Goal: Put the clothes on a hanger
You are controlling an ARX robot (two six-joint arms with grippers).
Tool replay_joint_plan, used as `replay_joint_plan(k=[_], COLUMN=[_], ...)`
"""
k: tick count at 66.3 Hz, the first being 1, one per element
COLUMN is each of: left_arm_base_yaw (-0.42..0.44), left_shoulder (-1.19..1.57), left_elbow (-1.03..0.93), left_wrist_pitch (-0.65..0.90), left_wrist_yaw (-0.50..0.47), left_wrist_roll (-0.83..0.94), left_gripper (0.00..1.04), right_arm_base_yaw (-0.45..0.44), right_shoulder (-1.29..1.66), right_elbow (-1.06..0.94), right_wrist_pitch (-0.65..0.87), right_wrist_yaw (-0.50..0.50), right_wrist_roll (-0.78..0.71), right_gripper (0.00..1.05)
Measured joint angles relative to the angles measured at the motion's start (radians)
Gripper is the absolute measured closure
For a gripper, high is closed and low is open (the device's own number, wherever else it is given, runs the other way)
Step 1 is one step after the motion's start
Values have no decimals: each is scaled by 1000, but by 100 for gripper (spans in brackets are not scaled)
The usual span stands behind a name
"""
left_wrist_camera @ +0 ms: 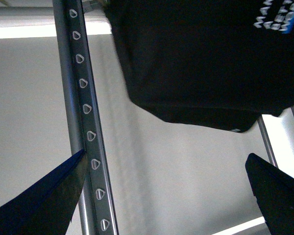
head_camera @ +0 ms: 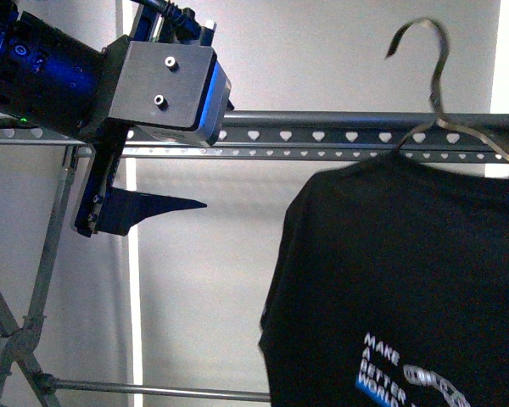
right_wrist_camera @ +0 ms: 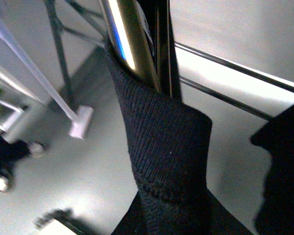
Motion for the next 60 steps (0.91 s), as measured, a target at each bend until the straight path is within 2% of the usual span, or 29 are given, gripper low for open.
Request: replay_joint_plan(k=[8, 21, 32, 46, 60], left_arm_base_yaw=[0, 0, 0, 0, 0], left_shoulder=[0, 0, 0, 0, 0], left_elbow=[0, 0, 0, 0, 0], left_wrist_pitch=[0, 0, 0, 0, 0], left_wrist_yaw=[0, 0, 0, 0, 0], left_wrist_roll=[0, 0, 0, 0, 0], left_gripper=[7, 7, 7, 7, 7], right_arm_base_yaw=[-24, -7, 26, 85, 99], right_shoulder=[18, 63, 102, 114, 69], right_elbow=[55, 82, 120, 145, 50], right_wrist_pitch=[33, 101, 110, 125, 180], right_wrist_yaw=[-76, -77, -65, 10, 17], right_wrist_roll=[220, 453, 538, 568, 579], right_gripper=[97, 97, 97, 97, 97])
